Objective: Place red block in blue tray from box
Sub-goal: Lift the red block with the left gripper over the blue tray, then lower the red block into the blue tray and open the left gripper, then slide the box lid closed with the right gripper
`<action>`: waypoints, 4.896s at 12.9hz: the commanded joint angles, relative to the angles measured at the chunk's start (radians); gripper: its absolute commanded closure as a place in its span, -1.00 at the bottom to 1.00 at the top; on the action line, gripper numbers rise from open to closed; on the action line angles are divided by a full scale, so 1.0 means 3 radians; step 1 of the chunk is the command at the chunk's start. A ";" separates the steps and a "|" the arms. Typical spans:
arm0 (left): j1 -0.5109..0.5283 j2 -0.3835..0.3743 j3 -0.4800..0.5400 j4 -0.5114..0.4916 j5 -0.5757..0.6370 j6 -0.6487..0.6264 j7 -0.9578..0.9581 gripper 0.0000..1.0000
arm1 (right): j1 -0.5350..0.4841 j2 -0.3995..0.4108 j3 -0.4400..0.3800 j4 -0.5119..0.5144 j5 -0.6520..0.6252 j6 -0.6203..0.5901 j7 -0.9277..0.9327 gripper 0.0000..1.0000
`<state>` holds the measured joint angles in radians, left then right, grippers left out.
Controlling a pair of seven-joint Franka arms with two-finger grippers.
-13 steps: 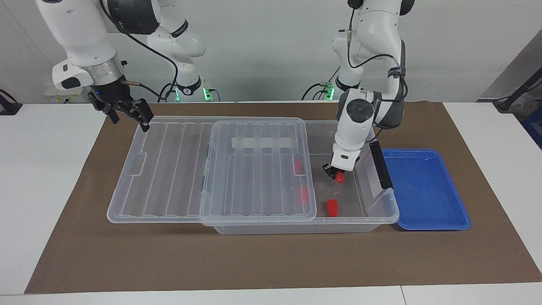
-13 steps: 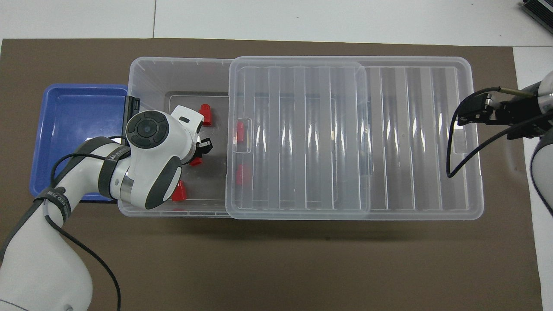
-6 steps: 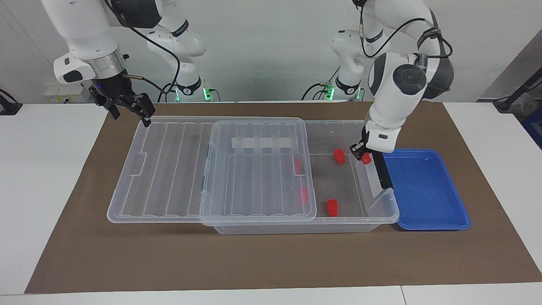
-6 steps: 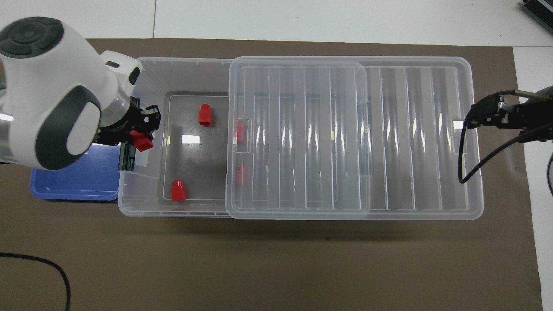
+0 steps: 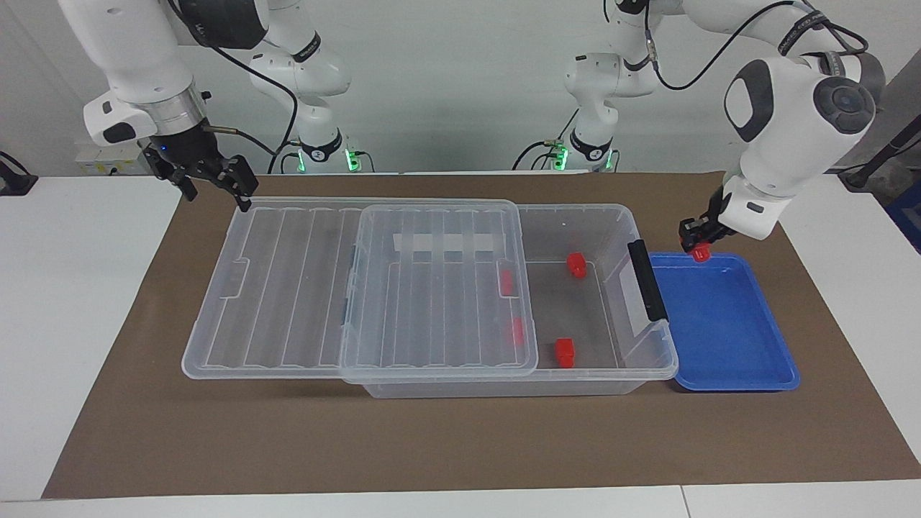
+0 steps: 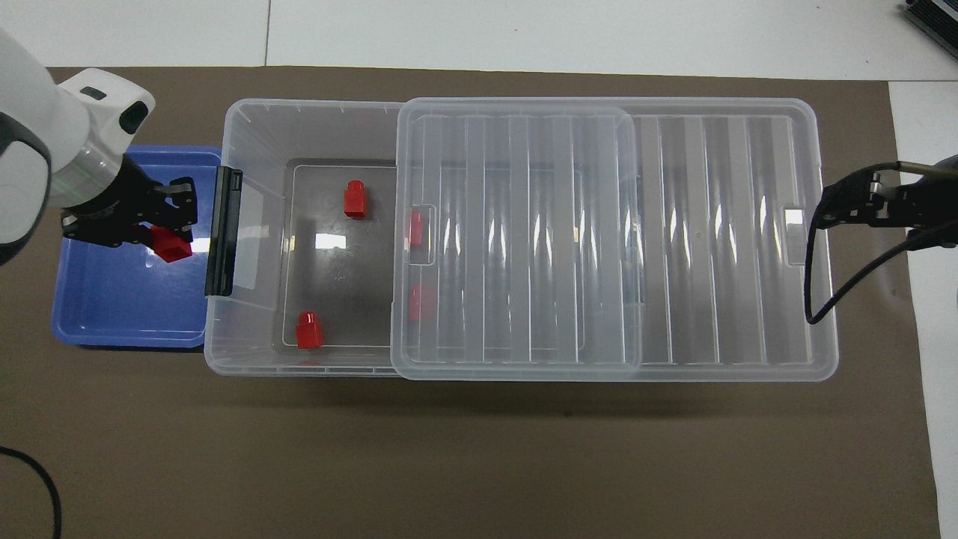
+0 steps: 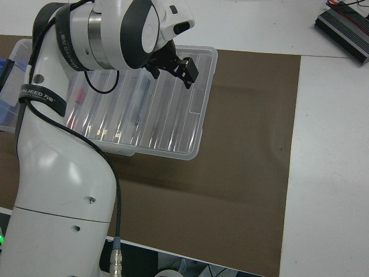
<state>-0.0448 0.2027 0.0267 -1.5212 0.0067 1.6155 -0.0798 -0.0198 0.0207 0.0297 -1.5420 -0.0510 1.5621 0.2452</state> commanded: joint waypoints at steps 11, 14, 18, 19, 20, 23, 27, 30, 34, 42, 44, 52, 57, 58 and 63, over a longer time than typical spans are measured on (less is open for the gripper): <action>0.0573 0.0198 -0.0012 -0.1531 -0.0033 0.2299 0.1493 1.00 | -0.0057 -0.0161 -0.0068 -0.0265 0.0073 -0.0002 -0.0301 -1.00; 0.0665 0.0270 -0.0012 -0.1536 -0.0033 0.2402 0.1488 1.00 | -0.0047 -0.0166 -0.0068 -0.0275 0.0073 0.0008 -0.0306 -1.00; 0.0620 0.0296 -0.0017 -0.1709 -0.0038 0.2678 0.1386 1.00 | -0.0062 -0.0156 -0.0068 -0.0280 0.0073 0.0187 -0.0301 -0.98; 0.0610 0.0296 -0.0017 -0.1755 -0.0038 0.2744 0.1279 1.00 | -0.0077 -0.0146 -0.0073 -0.0310 0.0073 0.0258 -0.0301 -0.93; 0.0599 0.0296 -0.0022 -0.1786 -0.0038 0.2775 0.1162 1.00 | -0.0143 -0.0141 -0.0068 -0.0356 0.0073 0.0330 -0.0306 -0.86; 0.0533 0.0296 -0.0022 -0.1786 -0.0038 0.2796 0.1094 1.00 | -0.0378 -0.0126 -0.0068 -0.0525 0.0073 0.0647 -0.0555 -0.53; 0.0563 0.0296 -0.0017 -0.1771 -0.0038 0.2786 0.1125 -0.39 | -0.0603 -0.0034 -0.0073 -0.0643 0.0068 0.0933 -0.0746 0.87; 0.0579 0.0240 -0.0017 -0.1466 -0.0038 0.2288 0.1125 -1.00 | -0.0741 -0.0043 -0.0068 -0.0933 0.0073 0.1285 -0.0822 1.00; 0.0533 0.0015 -0.0017 -0.0627 -0.0033 0.0845 0.1099 -1.00 | -0.0701 0.0094 -0.0063 -0.1027 0.0139 0.1465 -0.0822 1.00; 0.0324 -0.0403 -0.0058 0.0249 0.0146 -0.0783 0.0976 -1.00 | -0.0467 0.0049 -0.0012 -0.1313 0.0363 0.1675 -0.0787 1.00; 0.0231 -0.0527 -0.0022 -0.0006 0.0141 -0.0768 0.0961 -1.00 | -0.0334 0.0028 -0.0012 -0.1308 0.0456 0.1665 -0.0776 1.00; -0.0014 -0.0640 -0.0002 0.0044 0.0151 -0.0793 0.0961 -1.00 | 0.0398 -0.0054 -0.0012 -0.1461 0.0461 0.1686 -0.0373 1.00; 0.0027 -0.0645 0.0090 0.0019 0.0151 -0.0676 0.0972 -1.00 | 0.0603 -0.0049 -0.0007 -0.1466 0.0456 0.1711 -0.0219 1.00; 0.0021 -0.0645 0.0090 0.0019 0.0151 -0.0681 0.0967 -1.00 | 0.0664 -0.0044 -0.0007 -0.1466 0.0461 0.1767 -0.0229 1.00; 0.0027 -0.0645 0.0090 0.0019 0.0151 -0.0681 0.0961 -1.00 | 0.0807 -0.0039 -0.0012 -0.1466 0.0456 0.1859 -0.0244 1.00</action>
<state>-0.0327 0.0308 0.0518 -1.4877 0.0351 1.3898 0.2188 0.2133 0.0324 0.0257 -1.9529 0.0666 2.0951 0.1701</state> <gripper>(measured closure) 0.000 0.991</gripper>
